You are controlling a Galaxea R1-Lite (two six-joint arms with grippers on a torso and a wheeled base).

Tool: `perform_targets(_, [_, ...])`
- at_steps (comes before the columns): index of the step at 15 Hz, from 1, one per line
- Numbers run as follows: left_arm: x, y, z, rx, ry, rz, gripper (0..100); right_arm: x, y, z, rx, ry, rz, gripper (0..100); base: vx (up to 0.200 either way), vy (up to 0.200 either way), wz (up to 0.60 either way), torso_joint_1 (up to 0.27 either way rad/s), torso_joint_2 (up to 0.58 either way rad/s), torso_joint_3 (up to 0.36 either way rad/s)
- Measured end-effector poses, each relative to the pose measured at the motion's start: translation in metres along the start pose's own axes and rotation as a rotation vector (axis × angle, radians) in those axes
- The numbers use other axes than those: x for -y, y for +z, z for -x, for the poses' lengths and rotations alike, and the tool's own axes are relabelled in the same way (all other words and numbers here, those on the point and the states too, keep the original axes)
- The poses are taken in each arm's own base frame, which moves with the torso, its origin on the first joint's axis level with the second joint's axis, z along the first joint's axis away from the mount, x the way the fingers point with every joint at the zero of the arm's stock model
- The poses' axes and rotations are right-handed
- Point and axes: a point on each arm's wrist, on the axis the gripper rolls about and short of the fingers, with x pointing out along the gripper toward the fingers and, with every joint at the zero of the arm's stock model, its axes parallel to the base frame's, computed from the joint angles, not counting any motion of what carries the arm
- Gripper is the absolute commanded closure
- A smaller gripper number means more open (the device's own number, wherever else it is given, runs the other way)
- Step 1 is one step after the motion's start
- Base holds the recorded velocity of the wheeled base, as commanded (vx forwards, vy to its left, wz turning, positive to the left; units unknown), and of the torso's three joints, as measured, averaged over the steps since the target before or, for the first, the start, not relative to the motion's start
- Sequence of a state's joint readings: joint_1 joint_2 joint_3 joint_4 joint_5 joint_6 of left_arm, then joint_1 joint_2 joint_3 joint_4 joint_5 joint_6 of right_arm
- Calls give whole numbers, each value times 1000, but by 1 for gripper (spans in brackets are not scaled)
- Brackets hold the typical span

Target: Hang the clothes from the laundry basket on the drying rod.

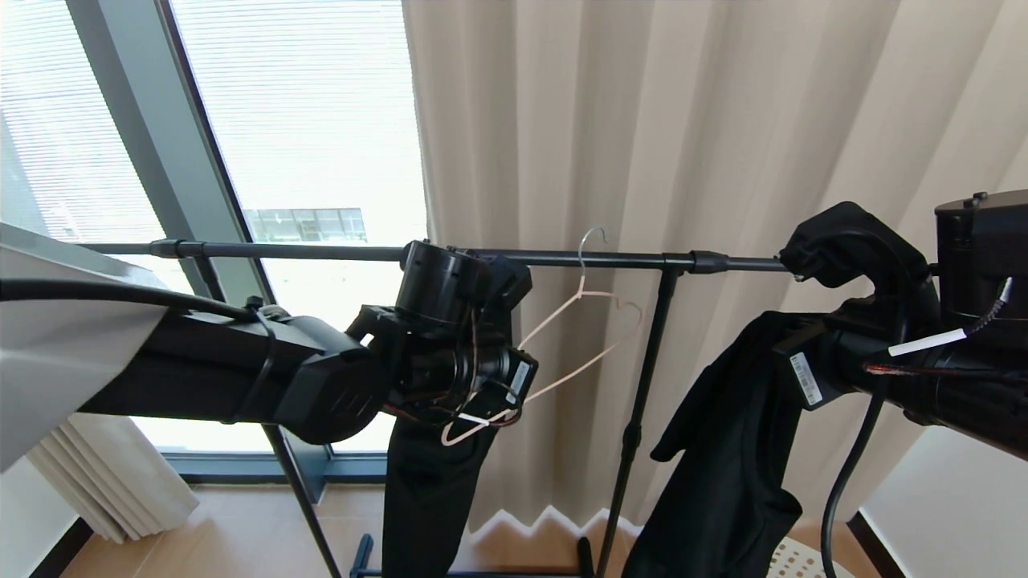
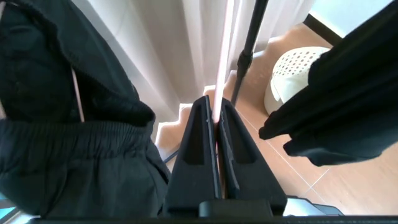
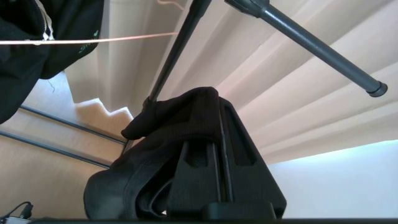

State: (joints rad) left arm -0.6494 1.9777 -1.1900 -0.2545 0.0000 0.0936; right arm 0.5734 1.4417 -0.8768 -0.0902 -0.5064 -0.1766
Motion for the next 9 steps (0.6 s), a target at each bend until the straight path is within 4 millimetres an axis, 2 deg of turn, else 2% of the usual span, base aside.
perform_targets(3, [1, -7, 24, 33, 1, 0, 100, -1, -2, 0, -5, 1, 3, 100, 0, 0, 0, 0, 0, 0])
perform_targets(9, [5, -51, 90, 83, 0, -4, 100, -2, -2, 0, -6, -4, 4, 100, 0, 0, 0, 0, 0, 0])
